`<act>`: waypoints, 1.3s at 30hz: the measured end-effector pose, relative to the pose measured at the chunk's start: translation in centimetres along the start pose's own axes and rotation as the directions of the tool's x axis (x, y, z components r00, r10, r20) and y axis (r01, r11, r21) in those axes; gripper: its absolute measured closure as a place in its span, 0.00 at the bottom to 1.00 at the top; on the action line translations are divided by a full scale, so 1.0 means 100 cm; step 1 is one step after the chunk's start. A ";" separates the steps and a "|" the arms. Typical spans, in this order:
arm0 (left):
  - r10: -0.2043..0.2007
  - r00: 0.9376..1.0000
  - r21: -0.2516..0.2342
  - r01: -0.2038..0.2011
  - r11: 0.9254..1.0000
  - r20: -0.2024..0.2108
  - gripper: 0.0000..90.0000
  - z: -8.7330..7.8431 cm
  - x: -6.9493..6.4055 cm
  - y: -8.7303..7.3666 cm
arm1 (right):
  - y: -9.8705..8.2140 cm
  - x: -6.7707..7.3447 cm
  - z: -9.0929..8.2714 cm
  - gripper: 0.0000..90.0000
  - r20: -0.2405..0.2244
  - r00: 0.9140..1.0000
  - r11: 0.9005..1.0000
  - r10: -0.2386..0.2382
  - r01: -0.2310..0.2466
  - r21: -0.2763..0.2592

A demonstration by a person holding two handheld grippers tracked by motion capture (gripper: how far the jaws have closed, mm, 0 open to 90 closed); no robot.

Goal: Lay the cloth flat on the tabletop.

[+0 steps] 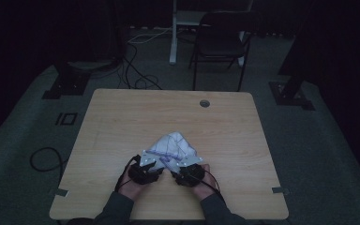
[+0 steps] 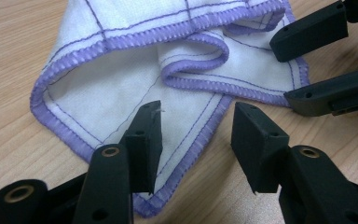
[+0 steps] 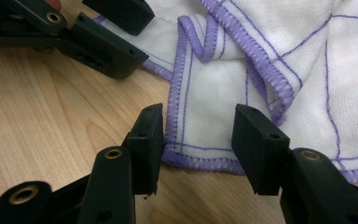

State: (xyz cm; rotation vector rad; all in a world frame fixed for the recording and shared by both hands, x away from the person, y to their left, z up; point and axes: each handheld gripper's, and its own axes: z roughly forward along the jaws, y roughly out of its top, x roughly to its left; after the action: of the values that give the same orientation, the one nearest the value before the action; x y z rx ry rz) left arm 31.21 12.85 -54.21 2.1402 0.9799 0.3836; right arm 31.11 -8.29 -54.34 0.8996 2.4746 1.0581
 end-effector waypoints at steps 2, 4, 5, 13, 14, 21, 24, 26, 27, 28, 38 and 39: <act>0.006 1.000 -0.001 -0.006 1.000 -0.011 0.59 0.000 -0.001 0.000 | 0.001 0.001 0.000 0.61 0.005 1.000 1.000 -0.002 0.002 0.003; 0.029 0.999 0.003 -0.029 1.000 -0.034 0.62 0.001 -0.003 0.000 | 0.001 0.001 0.000 0.66 0.011 1.000 1.000 -0.003 0.002 0.006; 0.029 0.999 0.003 -0.029 1.000 -0.034 0.64 0.001 -0.003 0.000 | 0.001 0.001 0.000 0.66 0.011 1.000 1.000 -0.003 0.002 0.006; 0.021 0.997 0.019 -0.020 1.000 -0.076 0.87 0.000 0.001 0.003 | 0.002 -0.007 -0.005 0.95 0.090 0.996 1.000 0.008 -0.007 -0.006; 0.024 0.996 0.021 -0.022 1.000 -0.085 0.87 0.000 0.002 0.003 | 0.002 -0.007 -0.005 0.95 0.090 0.996 1.000 0.008 -0.007 -0.006; 0.029 0.995 0.025 -0.027 0.999 -0.092 0.98 -0.001 0.004 0.004 | 0.008 -0.019 -0.020 0.96 0.136 0.990 0.998 0.040 -0.032 -0.059; 0.040 0.996 0.009 -0.040 0.999 -0.086 0.99 -0.006 0.004 0.006 | 0.011 -0.027 -0.026 0.96 0.156 0.986 0.995 0.064 -0.051 -0.083; 0.042 0.995 -0.015 -0.043 0.999 -0.086 0.99 -0.011 0.003 0.009 | 0.012 -0.028 -0.028 0.96 0.160 0.985 0.994 0.069 -0.055 -0.090; 0.043 0.995 -0.032 -0.046 0.998 -0.085 0.99 -0.016 0.004 0.011 | 0.013 -0.029 -0.029 0.96 0.165 0.984 0.994 0.071 -0.056 -0.094; 0.039 0.996 -0.048 -0.043 0.998 -0.082 0.99 -0.019 0.004 0.012 | 0.015 -0.031 -0.031 0.96 0.169 0.983 0.993 0.076 -0.060 -0.099; 0.030 0.995 -0.143 -0.043 0.989 -0.094 0.99 -0.048 0.010 0.022 | 0.025 -0.042 -0.043 0.96 0.204 0.974 0.987 0.100 -0.071 -0.145; 0.030 0.995 -0.150 -0.045 0.988 -0.097 0.99 -0.050 0.011 0.023 | 0.025 -0.043 -0.044 0.96 0.205 0.973 0.986 0.103 -0.073 -0.149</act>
State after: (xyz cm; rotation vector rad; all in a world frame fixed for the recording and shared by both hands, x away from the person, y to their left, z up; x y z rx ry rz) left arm 30.48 15.23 -49.15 2.0202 0.9331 0.5648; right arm 33.29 -12.16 -49.37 1.0292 2.1754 1.0878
